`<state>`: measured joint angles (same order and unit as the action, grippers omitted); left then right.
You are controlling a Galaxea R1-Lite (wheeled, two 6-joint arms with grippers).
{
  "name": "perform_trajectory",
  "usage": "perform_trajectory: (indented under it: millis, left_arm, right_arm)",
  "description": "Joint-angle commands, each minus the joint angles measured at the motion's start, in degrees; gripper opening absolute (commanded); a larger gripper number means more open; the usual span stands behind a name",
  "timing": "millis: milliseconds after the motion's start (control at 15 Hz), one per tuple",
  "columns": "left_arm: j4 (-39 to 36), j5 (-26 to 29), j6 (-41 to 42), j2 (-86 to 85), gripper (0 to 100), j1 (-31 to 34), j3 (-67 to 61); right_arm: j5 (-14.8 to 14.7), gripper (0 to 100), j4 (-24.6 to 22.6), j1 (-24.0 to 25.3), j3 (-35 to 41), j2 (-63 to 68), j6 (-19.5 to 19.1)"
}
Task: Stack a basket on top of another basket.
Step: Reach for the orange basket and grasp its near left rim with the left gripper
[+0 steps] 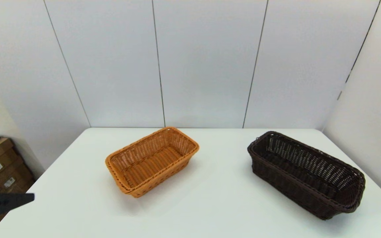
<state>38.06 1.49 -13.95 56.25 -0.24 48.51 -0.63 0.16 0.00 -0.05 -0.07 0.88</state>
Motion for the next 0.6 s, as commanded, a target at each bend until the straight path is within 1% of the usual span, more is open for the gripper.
perform_trajectory:
  millis: [67,267,467,600]
  left_arm:
    - [3.1,0.1,-18.2,27.6,100,-7.7,11.7]
    - [3.2,0.2,-26.9,36.1,100,-11.9,16.4]
    - [3.0,0.1,-31.3,43.7,100,-12.6,19.6]
    - [2.5,-0.1,-32.6,49.4,100,-12.1,20.8]
  right_arm:
    - [0.0,100,0.0,0.0,0.0,0.0,0.0]
    - [0.0,100,0.0,0.0,0.0,0.0,0.0]
    - [0.0,100,0.0,0.0,0.0,0.0,0.0]
    - [0.0,100,0.0,0.0,0.0,0.0,0.0]
